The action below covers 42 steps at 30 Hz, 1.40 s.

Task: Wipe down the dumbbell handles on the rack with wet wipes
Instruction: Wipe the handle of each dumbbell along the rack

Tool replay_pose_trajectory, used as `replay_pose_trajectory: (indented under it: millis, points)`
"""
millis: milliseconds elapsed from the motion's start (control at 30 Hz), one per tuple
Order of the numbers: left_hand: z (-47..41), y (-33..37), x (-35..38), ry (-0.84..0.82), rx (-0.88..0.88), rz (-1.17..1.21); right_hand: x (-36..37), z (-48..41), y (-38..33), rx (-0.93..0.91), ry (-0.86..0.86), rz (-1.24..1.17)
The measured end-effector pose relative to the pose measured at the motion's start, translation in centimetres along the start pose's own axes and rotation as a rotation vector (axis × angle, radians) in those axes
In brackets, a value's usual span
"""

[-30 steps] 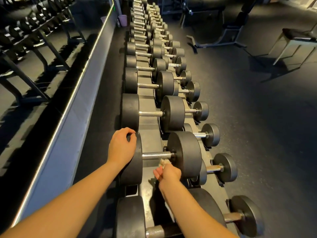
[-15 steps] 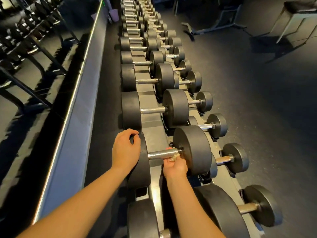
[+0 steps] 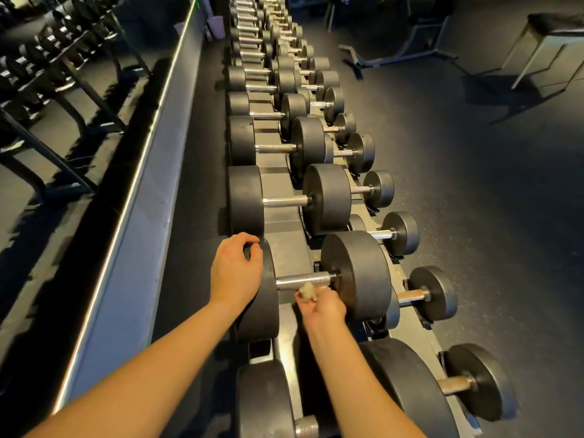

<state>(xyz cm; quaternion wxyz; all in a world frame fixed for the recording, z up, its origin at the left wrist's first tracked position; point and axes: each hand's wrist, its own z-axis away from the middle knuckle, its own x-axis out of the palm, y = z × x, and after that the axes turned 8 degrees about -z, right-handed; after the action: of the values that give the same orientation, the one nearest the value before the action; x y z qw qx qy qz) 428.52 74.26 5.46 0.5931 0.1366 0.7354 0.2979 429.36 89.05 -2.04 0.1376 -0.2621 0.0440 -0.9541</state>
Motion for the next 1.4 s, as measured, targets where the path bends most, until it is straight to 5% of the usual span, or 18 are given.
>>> replay_pose_trajectory:
  millis: [133,333,667,933,1033,1200,1400]
  points:
    - [0.0,0.2,0.0,-0.001,-0.004,-0.002,0.4,1.0,-0.9,-0.026,0.003,-0.013]
    - [0.1,0.5,-0.2,0.013,0.006,-0.025,-0.5,2.2,3.8,-0.034,-0.100,0.509]
    - [0.2,0.5,-0.1,0.001,-0.011,-0.025,-2.7,1.8,1.3,-0.602,-0.085,1.030]
    - [0.1,0.4,0.0,0.018,-0.006,-0.046,-1.3,1.6,3.5,-0.402,-0.296,1.140]
    - [0.1,0.3,0.0,0.014,-0.009,-0.046,0.0,1.8,0.5,-0.758,-0.289,1.280]
    - [0.0,0.3,0.1,0.014,-0.007,-0.055,3.4,1.4,-0.8,-1.196,-0.665,2.079]
    - [0.0,0.3,0.3,0.026,-0.007,-0.066,1.3,1.5,-2.4,-1.328,-1.048,2.373]
